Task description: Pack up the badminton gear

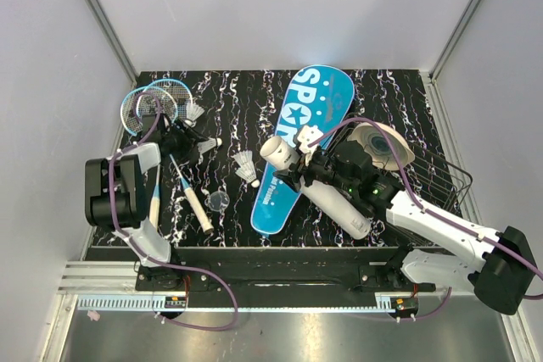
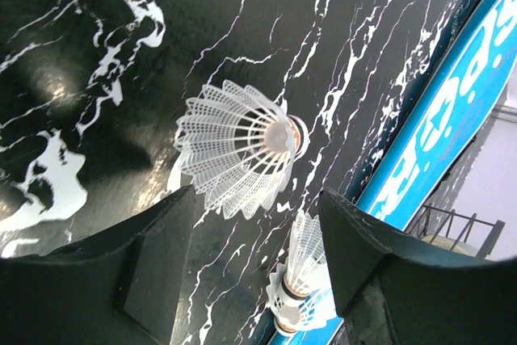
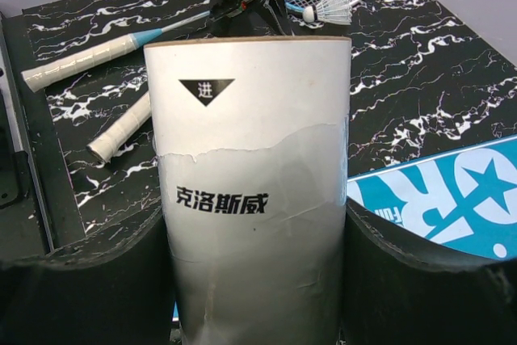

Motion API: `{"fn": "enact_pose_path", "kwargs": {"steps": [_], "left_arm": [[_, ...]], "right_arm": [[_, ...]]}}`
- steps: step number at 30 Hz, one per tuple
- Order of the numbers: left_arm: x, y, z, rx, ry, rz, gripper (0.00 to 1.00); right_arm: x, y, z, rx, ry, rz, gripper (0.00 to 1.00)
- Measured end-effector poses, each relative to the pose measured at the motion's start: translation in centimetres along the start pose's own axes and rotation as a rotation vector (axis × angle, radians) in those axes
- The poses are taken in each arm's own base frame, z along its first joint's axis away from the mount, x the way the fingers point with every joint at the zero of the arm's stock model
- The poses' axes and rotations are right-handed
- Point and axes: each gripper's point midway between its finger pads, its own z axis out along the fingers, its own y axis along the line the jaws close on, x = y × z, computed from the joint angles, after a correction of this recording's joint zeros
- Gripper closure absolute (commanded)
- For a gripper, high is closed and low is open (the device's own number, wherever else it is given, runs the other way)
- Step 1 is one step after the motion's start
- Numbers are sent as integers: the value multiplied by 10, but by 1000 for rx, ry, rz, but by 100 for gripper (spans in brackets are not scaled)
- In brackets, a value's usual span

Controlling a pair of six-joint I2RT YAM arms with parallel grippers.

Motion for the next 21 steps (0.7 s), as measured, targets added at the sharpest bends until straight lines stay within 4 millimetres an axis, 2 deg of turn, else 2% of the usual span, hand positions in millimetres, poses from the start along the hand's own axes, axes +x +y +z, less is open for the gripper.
{"fn": "enact_pose_path", "kwargs": {"steps": [6,12,20,21], "left_arm": [[-6,-10,16,59,4,-21,48],[-15,-18,22,86,-14,-11,59],[-14,-20,31,64,14,-4,95],[-13,-20,31,61,18,-1,97]], "right_arm": [[0,1,0,-7,-1,0,72],[0,1,0,-8,-1,1,72],[1,1,1,-8,1,2,72],[1,1,1,-9,2,3,72]]}}
